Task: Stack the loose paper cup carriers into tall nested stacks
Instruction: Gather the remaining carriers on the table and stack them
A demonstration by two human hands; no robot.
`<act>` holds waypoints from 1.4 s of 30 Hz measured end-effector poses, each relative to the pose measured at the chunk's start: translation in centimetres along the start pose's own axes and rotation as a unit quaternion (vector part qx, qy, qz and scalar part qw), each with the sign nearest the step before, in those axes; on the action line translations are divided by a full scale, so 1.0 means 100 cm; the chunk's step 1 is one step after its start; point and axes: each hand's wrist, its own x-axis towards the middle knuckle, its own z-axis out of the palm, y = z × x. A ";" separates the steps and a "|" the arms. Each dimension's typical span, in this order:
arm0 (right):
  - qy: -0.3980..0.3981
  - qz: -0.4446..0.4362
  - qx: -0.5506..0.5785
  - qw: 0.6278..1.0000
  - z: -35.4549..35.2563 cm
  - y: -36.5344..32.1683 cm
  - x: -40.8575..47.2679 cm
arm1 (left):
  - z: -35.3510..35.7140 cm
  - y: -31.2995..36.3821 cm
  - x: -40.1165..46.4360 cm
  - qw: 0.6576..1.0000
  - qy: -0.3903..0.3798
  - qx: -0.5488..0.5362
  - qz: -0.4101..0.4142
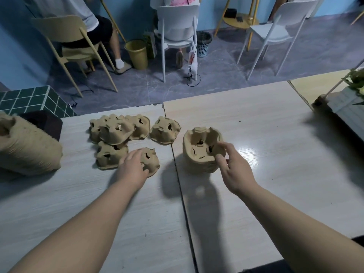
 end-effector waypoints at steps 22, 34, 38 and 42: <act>0.025 0.013 -0.009 1.000 0.013 -0.011 -0.009 | -0.064 0.051 -0.003 0.891 0.068 -0.448 -0.035; 0.014 0.001 -0.003 1.000 0.005 -0.009 -0.008 | -0.065 0.123 -0.033 0.811 -0.197 -0.549 -0.044; 0.005 0.012 0.014 1.000 0.001 -0.009 -0.010 | -0.058 0.125 -0.033 0.834 -0.194 -0.514 -0.049; -0.004 0.015 0.018 1.000 -0.001 -0.008 -0.010 | -0.059 0.126 -0.035 0.861 -0.148 -0.483 -0.059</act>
